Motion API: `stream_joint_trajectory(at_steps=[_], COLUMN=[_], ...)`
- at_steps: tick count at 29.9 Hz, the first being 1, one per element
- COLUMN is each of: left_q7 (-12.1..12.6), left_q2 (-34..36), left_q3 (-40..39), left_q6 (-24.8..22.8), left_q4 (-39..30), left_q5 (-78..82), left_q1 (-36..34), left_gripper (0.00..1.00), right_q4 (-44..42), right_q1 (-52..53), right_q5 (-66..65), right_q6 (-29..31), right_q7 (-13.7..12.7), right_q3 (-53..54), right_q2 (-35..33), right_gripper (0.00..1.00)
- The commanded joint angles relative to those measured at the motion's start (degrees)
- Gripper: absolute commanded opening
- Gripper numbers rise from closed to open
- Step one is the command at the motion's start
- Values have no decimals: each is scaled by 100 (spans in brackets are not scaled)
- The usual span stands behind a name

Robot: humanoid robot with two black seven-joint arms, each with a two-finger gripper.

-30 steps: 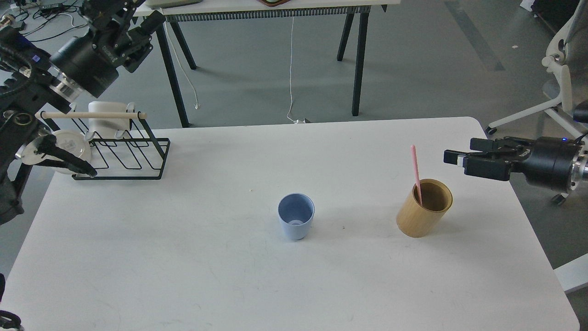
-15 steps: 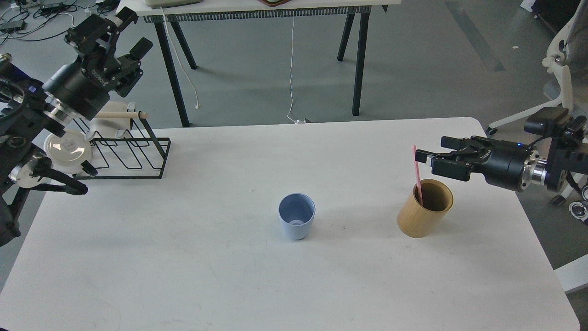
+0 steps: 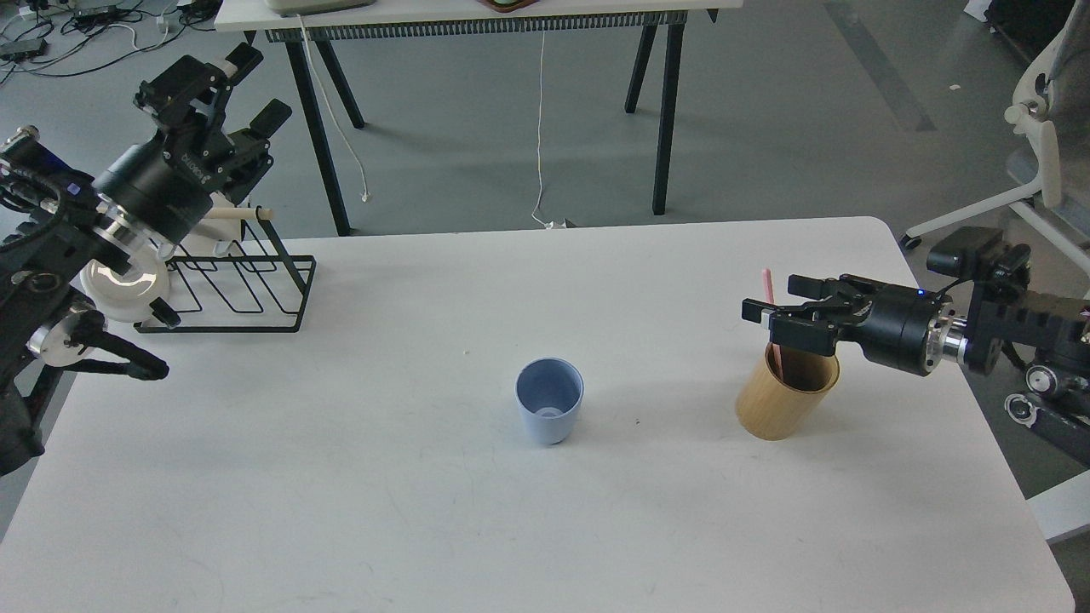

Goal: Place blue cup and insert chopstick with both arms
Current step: 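Reach the right gripper to the pink straw in the tan cup, then close the right gripper on the pink straw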

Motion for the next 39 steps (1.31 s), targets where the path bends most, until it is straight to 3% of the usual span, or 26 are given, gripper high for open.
stream_joint_trajectory(at_steps=[1,5,10,25,39], left_q7=[0,0,0,0,0], left_q2=[-10,-18,-18,-27,-27], left_q3=[0,0,0,0,0], left_q6=[0,0,0,0,0], left_q4=[6,6,6,6,6], left_q5=[1,1,1,-8,-8], left_q1=[10,10,19,212,274], left_gripper=[77,77,77,79,80], right_q4=[-137,-190,-181,-181,-190], right_q1=[-7,2,-7,2,11], right_q5=[-9,-9,-211,-237,-237], right_q6=[-145,-233,-233,-268,-277], right_q7=[0,0,0,0,0], right_q3=[-161,-275,-319,-451,-416], right_q2=[4,13,13,22,92], right_gripper=[98,93,72,41,32])
